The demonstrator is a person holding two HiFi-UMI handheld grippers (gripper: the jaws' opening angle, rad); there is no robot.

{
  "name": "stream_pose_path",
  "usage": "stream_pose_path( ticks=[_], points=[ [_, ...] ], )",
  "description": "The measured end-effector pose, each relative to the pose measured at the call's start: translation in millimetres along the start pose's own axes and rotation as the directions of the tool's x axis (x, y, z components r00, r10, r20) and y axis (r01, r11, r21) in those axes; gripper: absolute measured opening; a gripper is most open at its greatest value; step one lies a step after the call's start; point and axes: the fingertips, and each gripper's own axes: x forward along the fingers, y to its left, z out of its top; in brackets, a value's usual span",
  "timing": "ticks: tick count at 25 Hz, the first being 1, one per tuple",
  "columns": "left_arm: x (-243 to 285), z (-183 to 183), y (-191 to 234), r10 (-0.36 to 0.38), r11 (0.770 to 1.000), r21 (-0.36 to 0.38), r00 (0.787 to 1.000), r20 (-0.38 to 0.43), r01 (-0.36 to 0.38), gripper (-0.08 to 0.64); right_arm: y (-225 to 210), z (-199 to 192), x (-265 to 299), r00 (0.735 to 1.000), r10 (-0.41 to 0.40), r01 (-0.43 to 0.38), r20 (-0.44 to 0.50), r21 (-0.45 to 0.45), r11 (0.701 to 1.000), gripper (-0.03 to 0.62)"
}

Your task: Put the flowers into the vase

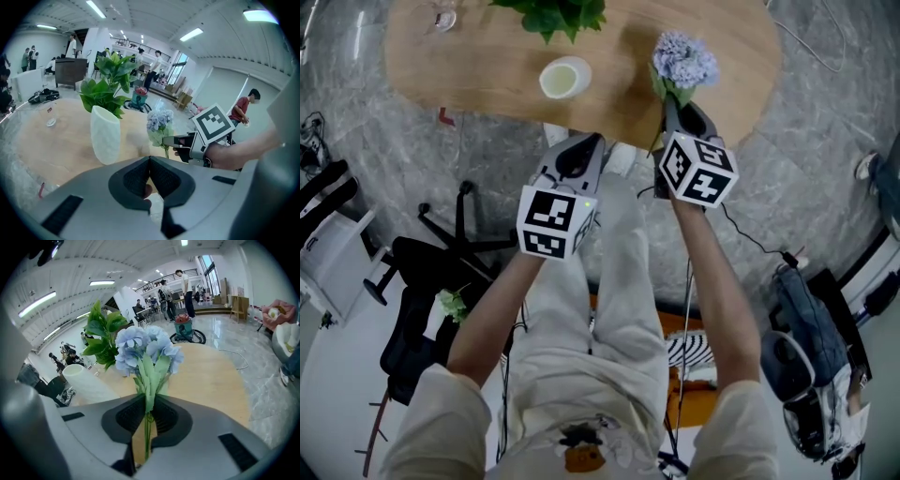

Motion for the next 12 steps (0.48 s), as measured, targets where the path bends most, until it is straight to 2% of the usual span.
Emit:
stream_pose_path(
  ticks=[9, 12],
  points=[
    [-15.7, 19.9, -5.6, 0.028, 1.000, 0.011, 0.999, 0.031, -0.028, 0.009, 24.8, 27.0, -30.9, 0.994, 0.056, -0.040, 0.091, -0.167, 0.985, 0.038],
    [-23.8, 27.6, -5.4, 0.038, 0.999, 0.030, 0.999, 0.033, -0.039, 0.009, 38.3, 40.8, -44.0, 0.984, 0.120, -0.094, 0.134, -0.187, 0.978, 0.038]
  ],
)
